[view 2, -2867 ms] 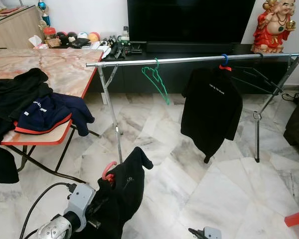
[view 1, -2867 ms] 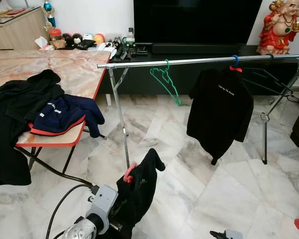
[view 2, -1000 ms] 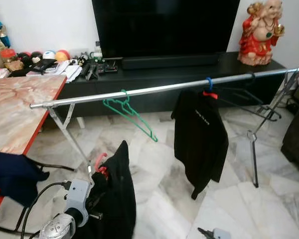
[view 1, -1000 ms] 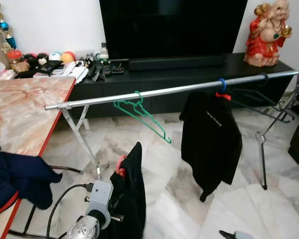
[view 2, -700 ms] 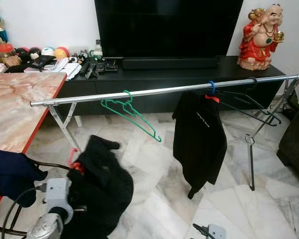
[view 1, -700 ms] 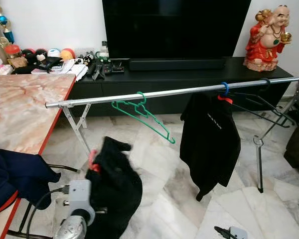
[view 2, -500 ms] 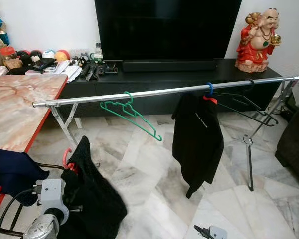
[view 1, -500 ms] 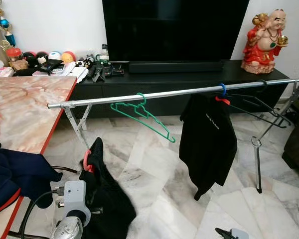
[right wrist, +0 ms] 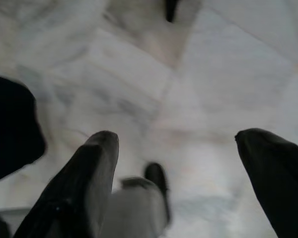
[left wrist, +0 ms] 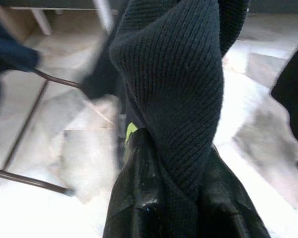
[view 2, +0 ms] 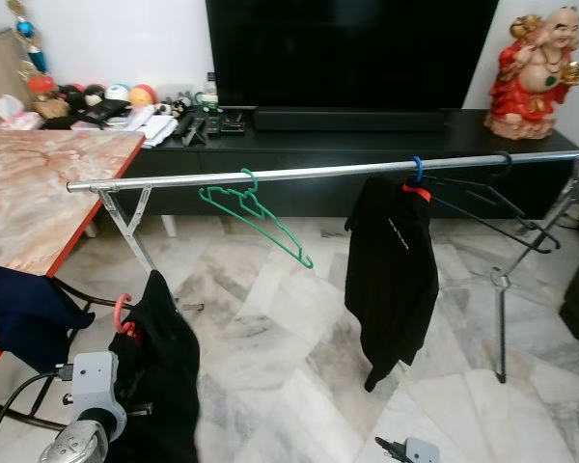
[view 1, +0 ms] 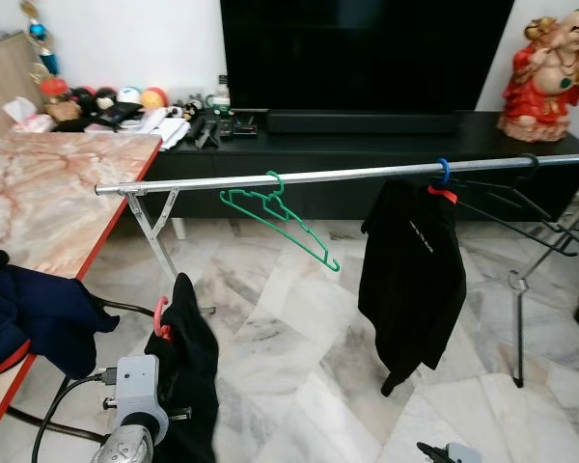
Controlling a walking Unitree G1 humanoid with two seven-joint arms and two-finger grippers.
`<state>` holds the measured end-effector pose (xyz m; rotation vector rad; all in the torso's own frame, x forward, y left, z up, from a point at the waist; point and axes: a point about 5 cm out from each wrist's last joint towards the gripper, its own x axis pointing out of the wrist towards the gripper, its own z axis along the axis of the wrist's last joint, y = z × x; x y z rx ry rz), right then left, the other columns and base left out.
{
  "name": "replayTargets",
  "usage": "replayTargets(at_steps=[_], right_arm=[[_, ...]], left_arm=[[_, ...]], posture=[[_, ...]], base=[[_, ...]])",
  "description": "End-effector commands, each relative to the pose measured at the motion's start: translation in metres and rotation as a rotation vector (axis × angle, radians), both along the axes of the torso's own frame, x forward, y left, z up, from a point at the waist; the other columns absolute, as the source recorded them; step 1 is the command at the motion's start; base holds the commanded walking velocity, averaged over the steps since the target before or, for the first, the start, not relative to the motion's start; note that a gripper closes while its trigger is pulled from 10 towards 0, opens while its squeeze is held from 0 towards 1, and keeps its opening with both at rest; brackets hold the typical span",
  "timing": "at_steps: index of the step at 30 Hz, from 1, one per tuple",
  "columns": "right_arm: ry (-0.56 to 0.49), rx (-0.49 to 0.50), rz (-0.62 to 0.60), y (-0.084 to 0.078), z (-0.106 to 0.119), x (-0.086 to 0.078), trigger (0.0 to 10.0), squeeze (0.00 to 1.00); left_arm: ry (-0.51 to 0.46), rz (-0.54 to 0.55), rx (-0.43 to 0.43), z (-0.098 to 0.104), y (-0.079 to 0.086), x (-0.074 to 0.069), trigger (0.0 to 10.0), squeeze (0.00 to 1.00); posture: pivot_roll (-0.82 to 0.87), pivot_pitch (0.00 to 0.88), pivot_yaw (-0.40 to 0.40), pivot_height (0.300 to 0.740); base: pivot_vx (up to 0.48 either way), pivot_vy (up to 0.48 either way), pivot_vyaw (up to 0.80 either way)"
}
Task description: Hang hanger
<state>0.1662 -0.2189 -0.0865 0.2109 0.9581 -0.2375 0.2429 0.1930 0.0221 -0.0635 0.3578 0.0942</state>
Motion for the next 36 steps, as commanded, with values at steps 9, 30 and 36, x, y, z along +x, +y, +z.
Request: replayTargets(at_steps=[9, 30, 36], right_arm=[[-0.004, -0.001, -0.015, -0.0019, 0.0003, -0.0002, 10.0, 0.00], [-0.020, 0.010, -0.029, -0.0029, 0.0008, -0.0003, 10.0, 0.00], [-0.023, 0.012, -0.028, -0.0035, 0.0007, -0.0011, 10.0, 0.00]], left_arm=[[-0.050, -0.003, 0.025, 0.0084, 0.0017, 0.0028, 10.0, 0.00], [-0.077, -0.005, 0.044, 0.0117, 0.0030, 0.0040, 10.0, 0.00], [-0.042, -0.093, 0.112, 0.0063, -0.0062, 0.0001, 10.0, 0.00]], posture=[[-0.02, 0.026, 0.000, 0.740], [0.00, 0.000, -0.008, 0.740], [0.00, 0.000, -0.010, 0.740]], base=[[0.000, -0.349, 0.00], [0.081, -0.349, 0.00], [0.081, -0.100, 0.00]])
